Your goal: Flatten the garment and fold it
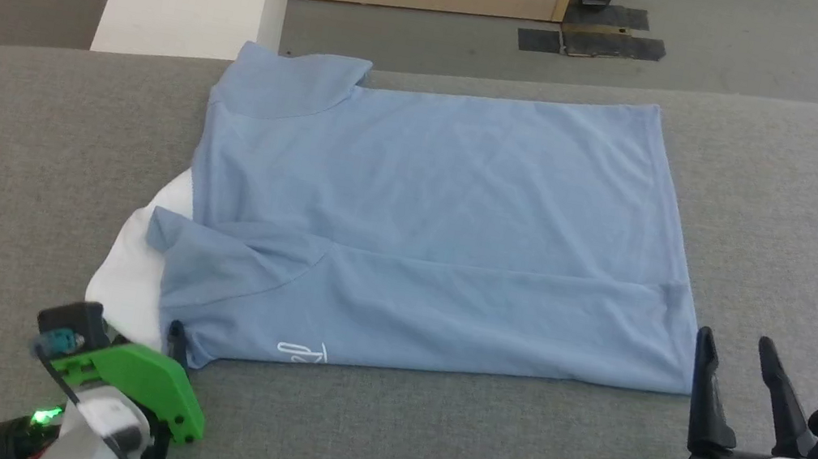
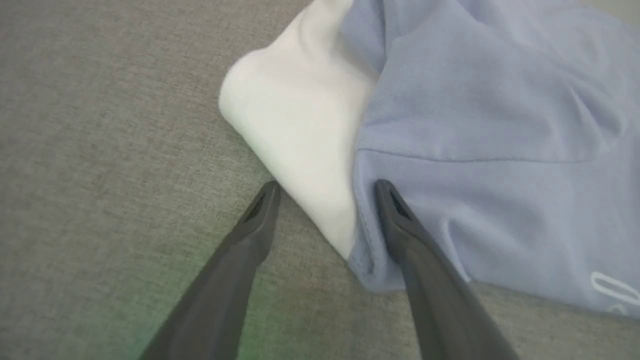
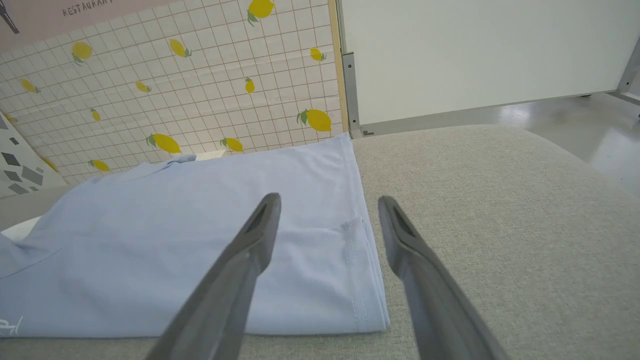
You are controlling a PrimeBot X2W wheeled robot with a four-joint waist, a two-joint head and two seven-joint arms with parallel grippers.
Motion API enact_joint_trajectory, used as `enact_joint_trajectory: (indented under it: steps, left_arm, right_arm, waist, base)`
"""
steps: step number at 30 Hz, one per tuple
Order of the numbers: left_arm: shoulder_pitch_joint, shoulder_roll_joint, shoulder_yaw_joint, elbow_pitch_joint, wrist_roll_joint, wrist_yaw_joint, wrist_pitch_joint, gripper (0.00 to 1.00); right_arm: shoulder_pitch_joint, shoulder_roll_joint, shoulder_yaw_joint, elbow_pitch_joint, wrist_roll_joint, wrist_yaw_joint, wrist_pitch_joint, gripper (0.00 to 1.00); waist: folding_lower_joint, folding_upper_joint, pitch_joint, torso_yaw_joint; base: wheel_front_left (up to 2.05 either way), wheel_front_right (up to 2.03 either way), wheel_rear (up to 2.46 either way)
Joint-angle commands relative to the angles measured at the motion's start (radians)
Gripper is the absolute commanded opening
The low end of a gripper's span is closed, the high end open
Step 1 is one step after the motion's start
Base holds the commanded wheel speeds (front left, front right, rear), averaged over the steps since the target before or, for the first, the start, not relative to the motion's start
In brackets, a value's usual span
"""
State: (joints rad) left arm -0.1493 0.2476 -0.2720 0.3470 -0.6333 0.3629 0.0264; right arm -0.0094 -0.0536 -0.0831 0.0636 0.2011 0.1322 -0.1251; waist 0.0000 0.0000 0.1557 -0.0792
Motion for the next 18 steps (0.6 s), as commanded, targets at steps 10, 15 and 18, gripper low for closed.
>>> enact_joint_trajectory:
  steps: [10,15,18]
  left_arm:
    - [0.02,0.02,-0.021,-0.023,-0.089,-0.015,0.221,0.0]
    - [0.02,0.023,-0.024,-0.054,-0.075,-0.031,0.174,0.0]
    - [0.012,0.021,-0.029,-0.059,-0.068,-0.041,0.152,0.0]
  right_arm:
    - [-0.026,0.003,0.004,0.021,-0.015,-0.002,0.02,1.0]
    - [-0.078,0.003,-0.029,0.074,-0.028,-0.002,0.104,1.0]
    - [-0.123,0.003,-0.059,0.133,-0.025,-0.002,0.235,1.0]
  waist:
    - [0.0,0.0,0.012,-0.04]
    - [0.0,0.0,0.016,-0.023]
    - [0.0,0.0,0.019,-0.008]
  base:
    - [0.0,0.0,0.0]
    - [0.0,0.0,0.0]
    - [0.0,0.0,0.0]
